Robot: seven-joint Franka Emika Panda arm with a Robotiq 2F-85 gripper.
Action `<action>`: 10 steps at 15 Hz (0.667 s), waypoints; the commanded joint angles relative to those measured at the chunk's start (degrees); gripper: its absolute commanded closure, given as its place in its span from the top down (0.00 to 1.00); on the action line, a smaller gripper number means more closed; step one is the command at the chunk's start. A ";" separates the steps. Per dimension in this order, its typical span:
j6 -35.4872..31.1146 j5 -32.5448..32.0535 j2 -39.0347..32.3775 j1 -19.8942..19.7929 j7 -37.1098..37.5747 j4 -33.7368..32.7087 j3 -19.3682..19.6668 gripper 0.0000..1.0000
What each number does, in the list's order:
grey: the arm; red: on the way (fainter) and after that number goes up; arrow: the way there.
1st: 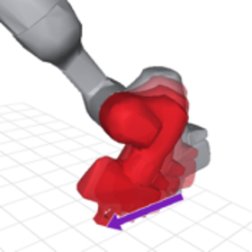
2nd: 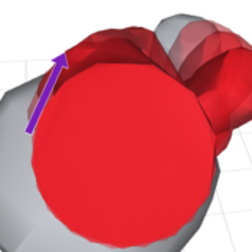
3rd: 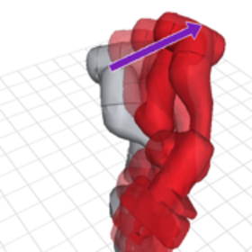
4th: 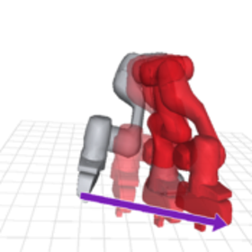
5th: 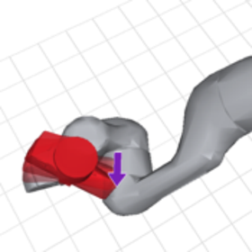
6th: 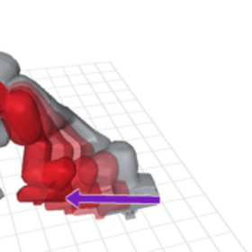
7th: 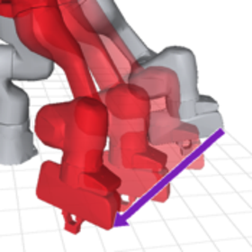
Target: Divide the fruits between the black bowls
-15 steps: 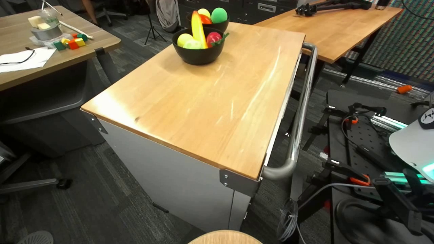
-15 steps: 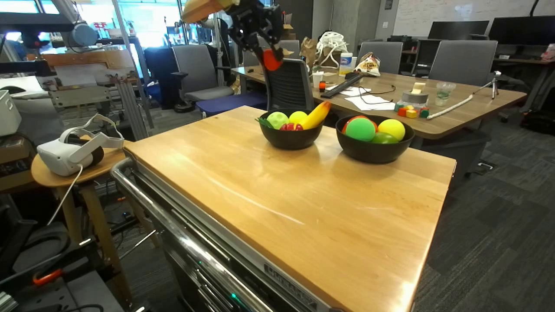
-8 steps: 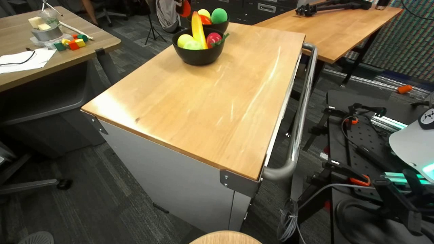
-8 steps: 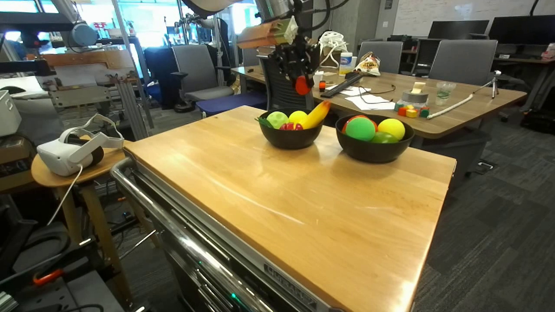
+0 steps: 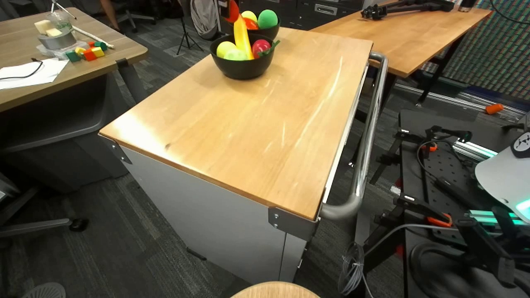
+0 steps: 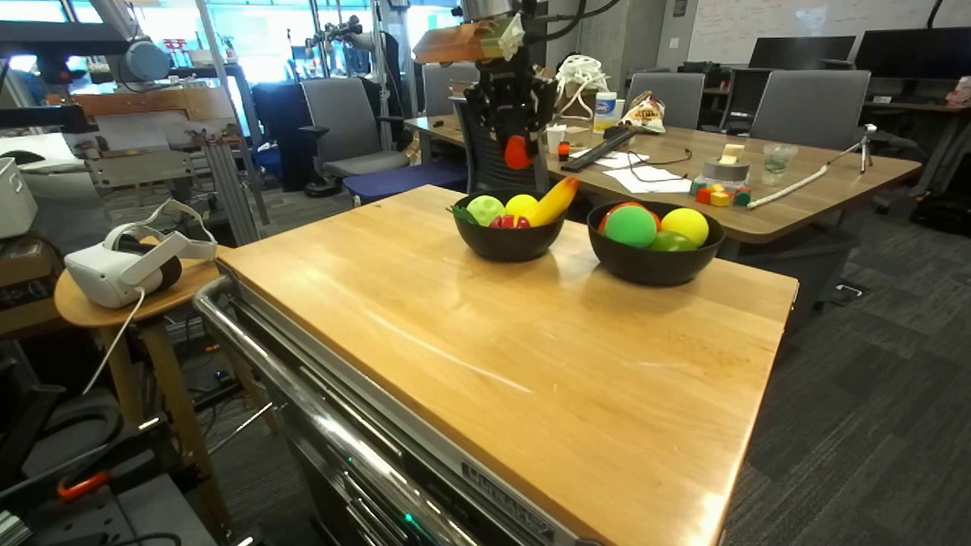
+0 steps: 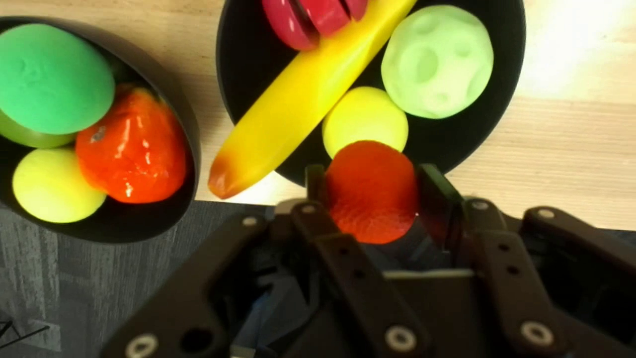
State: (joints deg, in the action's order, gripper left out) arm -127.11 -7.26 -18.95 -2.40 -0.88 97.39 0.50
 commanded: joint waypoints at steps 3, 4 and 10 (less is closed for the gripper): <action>3.55 2.65 2.41 -1.22 -5.65 2.25 0.21 0.23; 3.83 3.06 2.23 -1.47 -6.45 2.35 0.24 0.62; 0.91 0.16 6.48 -1.90 -7.48 6.56 1.71 1.00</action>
State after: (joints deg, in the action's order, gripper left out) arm -124.13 -6.05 -17.67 -4.14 -7.20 100.17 1.29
